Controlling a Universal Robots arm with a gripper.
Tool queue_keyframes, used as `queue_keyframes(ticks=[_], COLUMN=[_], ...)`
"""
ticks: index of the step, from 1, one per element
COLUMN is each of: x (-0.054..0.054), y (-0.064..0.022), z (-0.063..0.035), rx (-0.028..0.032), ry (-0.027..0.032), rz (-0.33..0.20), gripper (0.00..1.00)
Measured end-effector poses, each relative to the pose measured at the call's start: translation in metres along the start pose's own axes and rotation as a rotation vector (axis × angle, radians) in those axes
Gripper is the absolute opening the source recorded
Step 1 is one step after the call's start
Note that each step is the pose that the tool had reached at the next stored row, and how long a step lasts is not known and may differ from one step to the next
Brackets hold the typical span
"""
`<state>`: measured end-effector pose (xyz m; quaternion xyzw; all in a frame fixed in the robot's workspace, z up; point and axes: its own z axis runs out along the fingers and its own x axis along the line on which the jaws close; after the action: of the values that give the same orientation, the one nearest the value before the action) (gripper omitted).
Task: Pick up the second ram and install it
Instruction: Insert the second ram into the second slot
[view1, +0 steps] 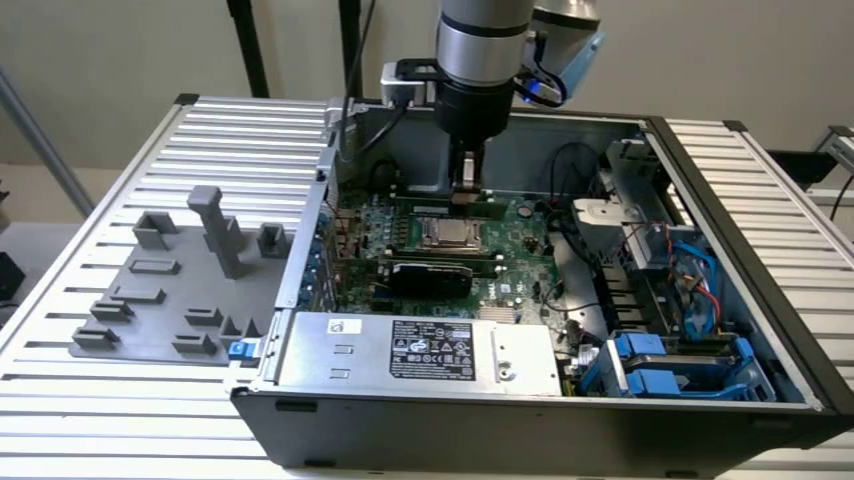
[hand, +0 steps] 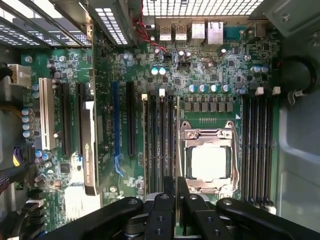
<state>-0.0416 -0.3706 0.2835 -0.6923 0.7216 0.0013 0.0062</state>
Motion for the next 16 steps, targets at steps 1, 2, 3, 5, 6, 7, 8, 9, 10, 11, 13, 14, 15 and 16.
queue_keyframes(ticks=[1,2,3,5,6,7,8,9,10,11,13,14,15,16], x=[0.0,0.001,0.001,0.001,0.002,0.002,0.002,0.002,0.002,0.003,0.003,0.003,0.004,0.004], y=[0.0,0.0,0.0,0.0,0.0,0.0,0.0,0.0,0.0,0.0,0.0,0.0001,0.0001,0.0001], z=[0.0018,0.0036,0.0054,0.0091,0.0109,0.0126,0.0146,0.0164,0.0181,0.0197,0.0229,0.0248,0.0265,0.0283], rx=[0.0007,0.0018,0.0025,0.0035,0.0037,0.0038,0.0038,0.0039,0.0038,0.0039,0.0038,0.0038,0.0038,0.0038], ry=[0.0001,0.0,-0.0001,-0.0002,-0.0001,-0.0001,-0.0001,-0.0001,-0.0001,-0.0001,-0.0001,-0.0002,-0.0001,0.0], rz=[0.0,0.0,0.0,0.0,0.0,0.0,0.0,0.0,0.0,0.0,0.0,0.0,0.0,0.0], gripper=[0.14,0.14,0.14,0.14,0.14,0.14,0.14,0.14,0.14,0.14,0.14,0.14,0.14,0.14])
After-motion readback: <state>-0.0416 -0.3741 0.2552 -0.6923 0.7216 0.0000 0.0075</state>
